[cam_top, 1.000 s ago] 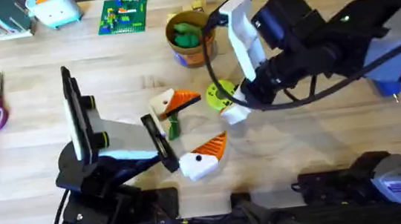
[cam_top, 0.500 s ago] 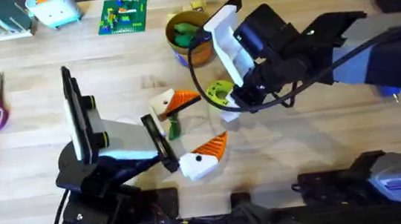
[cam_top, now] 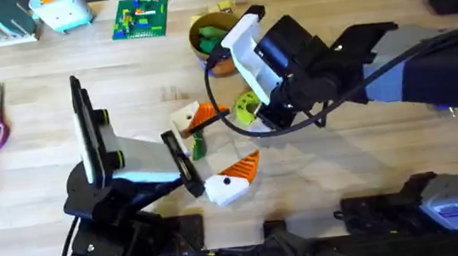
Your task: Pick up the gripper from the table and insert it into the empty holder that is missing its gripper. Then pick up a screw, insert it into the mounting hole, and use the screwdriver to tighten it. Finally, clean up the table by picking up the vegetable and placing it into the bucket.
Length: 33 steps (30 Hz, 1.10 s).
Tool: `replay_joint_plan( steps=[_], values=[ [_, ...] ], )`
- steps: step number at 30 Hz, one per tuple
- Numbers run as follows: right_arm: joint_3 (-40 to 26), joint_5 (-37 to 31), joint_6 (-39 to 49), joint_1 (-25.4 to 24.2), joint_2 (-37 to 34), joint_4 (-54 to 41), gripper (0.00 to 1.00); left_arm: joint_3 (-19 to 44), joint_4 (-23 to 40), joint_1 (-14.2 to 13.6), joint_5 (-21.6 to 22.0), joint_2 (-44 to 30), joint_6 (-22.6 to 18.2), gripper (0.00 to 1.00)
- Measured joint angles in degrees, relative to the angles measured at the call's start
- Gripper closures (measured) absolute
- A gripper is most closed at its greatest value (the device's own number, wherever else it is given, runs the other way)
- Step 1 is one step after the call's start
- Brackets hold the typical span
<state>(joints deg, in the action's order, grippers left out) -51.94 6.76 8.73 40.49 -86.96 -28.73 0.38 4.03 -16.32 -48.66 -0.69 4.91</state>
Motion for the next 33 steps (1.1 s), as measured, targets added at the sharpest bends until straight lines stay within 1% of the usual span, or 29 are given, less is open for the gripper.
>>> replay_joint_plan(
  steps=[4, 9, 14, 16, 25, 33],
  values=[
    [0.00, -0.31, -0.05, 0.02, -0.26, 0.19, 0.642, 0.00, 0.00, 0.00, 0.00, 0.02, 0.00, 0.007],
    [0.00, -0.84, -0.20, 0.00, -0.78, 0.39, 0.741, 0.00, 0.00, 0.00, 0.00, 0.00, 0.00, 0.008],
    [0.00, -1.73, -0.56, 0.00, -0.80, 0.62, 0.895, 0.00, 0.00, 0.00, 0.00, 0.00, 0.00, 0.008],
    [-0.02, -2.16, -0.78, 0.00, -0.79, 0.81, 0.980, 0.00, 0.00, 0.00, 0.00, 0.00, 0.00, 0.008],
    [-0.02, -3.38, -1.05, -0.38, -0.79, 0.93, 0.990, 0.00, 0.00, 0.00, 0.00, 0.00, 0.00, 0.008],
    [-0.02, -3.78, -1.92, -5.15, -0.61, 0.60, 0.992, 0.00, 0.00, 0.00, 0.00, 0.01, 0.00, 0.008]
  ],
)
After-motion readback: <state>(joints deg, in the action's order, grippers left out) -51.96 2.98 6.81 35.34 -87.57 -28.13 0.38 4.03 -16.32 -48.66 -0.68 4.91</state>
